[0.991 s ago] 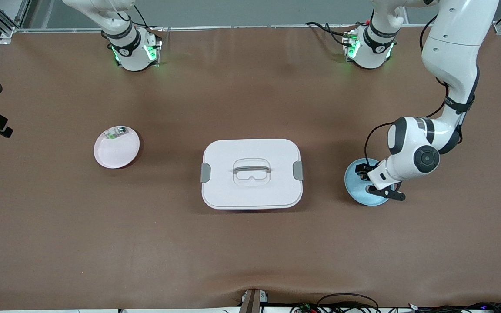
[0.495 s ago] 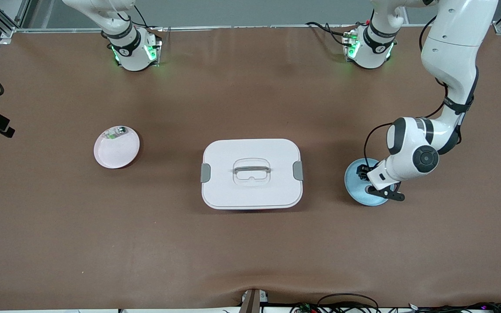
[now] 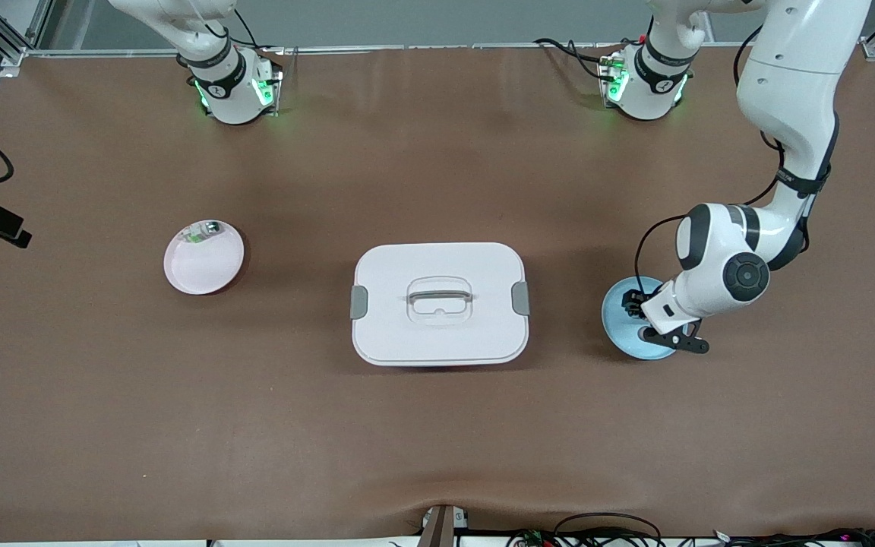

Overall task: Transfer orange switch to right arm and place
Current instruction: 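Close the left gripper on the orange switch, then lift the orange switch off the plate with the left gripper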

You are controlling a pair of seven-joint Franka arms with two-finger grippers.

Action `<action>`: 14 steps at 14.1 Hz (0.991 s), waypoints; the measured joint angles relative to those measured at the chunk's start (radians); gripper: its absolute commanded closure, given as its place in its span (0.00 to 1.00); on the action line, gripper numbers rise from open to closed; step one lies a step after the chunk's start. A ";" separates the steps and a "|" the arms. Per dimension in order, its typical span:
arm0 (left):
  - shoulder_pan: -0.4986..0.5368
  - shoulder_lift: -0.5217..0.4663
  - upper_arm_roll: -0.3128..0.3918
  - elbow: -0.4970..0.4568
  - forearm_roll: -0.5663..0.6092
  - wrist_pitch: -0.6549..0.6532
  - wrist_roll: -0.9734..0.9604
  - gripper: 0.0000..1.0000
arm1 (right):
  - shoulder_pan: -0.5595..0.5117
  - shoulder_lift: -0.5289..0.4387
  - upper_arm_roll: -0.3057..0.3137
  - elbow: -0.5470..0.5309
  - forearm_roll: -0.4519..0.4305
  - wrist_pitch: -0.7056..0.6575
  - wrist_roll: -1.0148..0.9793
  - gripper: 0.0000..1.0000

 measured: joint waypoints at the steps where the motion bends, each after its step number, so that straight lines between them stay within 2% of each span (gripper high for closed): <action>1: 0.000 -0.023 -0.013 0.004 -0.001 -0.039 -0.074 0.65 | 0.000 0.000 0.000 0.009 0.000 0.000 0.000 0.00; 6: -0.001 -0.127 -0.085 0.029 -0.006 -0.207 -0.360 0.63 | 0.000 -0.002 0.001 0.026 0.001 -0.007 0.000 0.00; 8: -0.001 -0.170 -0.103 0.063 -0.061 -0.318 -0.454 0.63 | 0.000 -0.001 0.001 0.026 0.002 -0.015 0.000 0.00; 12: -0.001 -0.239 -0.124 0.233 -0.135 -0.651 -0.675 0.67 | -0.002 0.001 -0.003 0.024 0.053 -0.065 0.001 0.00; 14: -0.002 -0.253 -0.134 0.328 -0.187 -0.760 -0.782 0.68 | -0.005 0.001 -0.004 0.024 0.097 -0.096 0.001 0.00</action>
